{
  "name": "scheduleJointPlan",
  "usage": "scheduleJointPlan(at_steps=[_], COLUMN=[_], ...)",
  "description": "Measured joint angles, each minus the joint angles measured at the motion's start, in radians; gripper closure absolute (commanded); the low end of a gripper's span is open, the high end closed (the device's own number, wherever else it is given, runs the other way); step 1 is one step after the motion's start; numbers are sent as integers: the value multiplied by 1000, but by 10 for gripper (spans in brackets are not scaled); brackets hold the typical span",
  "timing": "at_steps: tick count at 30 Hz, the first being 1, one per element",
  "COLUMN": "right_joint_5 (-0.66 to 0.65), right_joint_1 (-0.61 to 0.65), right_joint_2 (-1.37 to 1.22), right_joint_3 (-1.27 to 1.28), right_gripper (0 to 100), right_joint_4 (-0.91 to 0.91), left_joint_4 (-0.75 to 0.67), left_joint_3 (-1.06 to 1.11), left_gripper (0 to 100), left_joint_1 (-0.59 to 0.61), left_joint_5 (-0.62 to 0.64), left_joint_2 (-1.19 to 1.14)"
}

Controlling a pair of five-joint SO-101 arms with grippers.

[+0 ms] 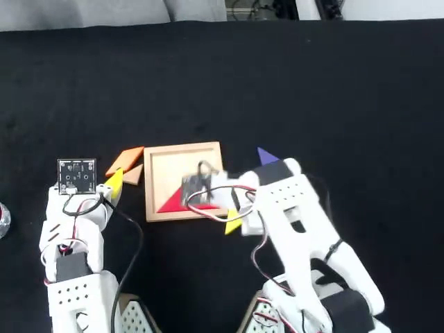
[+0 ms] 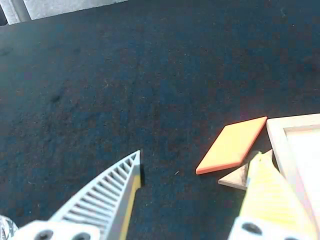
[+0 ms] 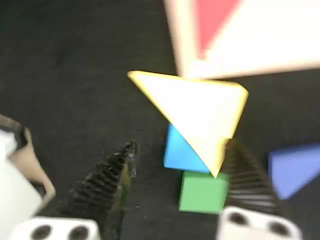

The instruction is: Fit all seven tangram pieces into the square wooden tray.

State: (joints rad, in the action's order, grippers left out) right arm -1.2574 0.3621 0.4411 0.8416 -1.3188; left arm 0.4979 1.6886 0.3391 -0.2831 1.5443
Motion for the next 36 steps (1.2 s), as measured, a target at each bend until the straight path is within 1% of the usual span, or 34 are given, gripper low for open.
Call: scheduleJointPlan(at_steps=[2, 6, 11, 15, 19, 36], right_joint_5=[-49, -101, -143, -143, -143, -143], right_joint_1=[5, 6, 6, 6, 6, 6], right_joint_2=[-26, -95, -232, -351, -419, -434], right_joint_3=[-17, -63, -81, -81, -97, -107], right_gripper=[593, 646, 649, 649, 649, 652], right_joint_4=[-2, 17, 101, 178, 207, 226], left_joint_4=[0, 0, 0, 0, 0, 0], left_joint_3=[0, 0, 0, 0, 0, 0], left_gripper=[672, 672, 672, 672, 672, 672], left_joint_1=[0, 0, 0, 0, 0, 0], left_joint_5=[0, 0, 0, 0, 0, 0], left_joint_2=[0, 0, 0, 0, 0, 0])
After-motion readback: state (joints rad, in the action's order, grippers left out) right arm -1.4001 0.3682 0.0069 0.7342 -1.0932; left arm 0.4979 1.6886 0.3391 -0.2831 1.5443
